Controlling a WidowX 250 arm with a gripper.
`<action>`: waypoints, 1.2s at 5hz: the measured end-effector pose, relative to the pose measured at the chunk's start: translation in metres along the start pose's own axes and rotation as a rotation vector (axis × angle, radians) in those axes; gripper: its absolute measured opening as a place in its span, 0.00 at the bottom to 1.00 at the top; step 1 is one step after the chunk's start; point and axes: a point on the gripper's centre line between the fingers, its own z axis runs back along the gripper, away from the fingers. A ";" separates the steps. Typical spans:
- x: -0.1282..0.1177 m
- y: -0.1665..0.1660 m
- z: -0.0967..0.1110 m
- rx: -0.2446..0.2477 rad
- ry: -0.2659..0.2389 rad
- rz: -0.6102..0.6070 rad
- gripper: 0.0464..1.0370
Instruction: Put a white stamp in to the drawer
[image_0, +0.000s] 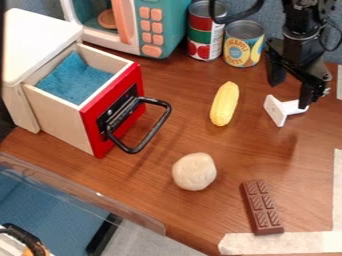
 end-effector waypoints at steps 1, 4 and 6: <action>0.009 0.001 -0.010 0.004 -0.002 0.012 0.96; 0.004 0.002 -0.048 0.038 0.027 0.038 0.65; -0.007 -0.004 -0.042 0.040 0.017 0.065 0.32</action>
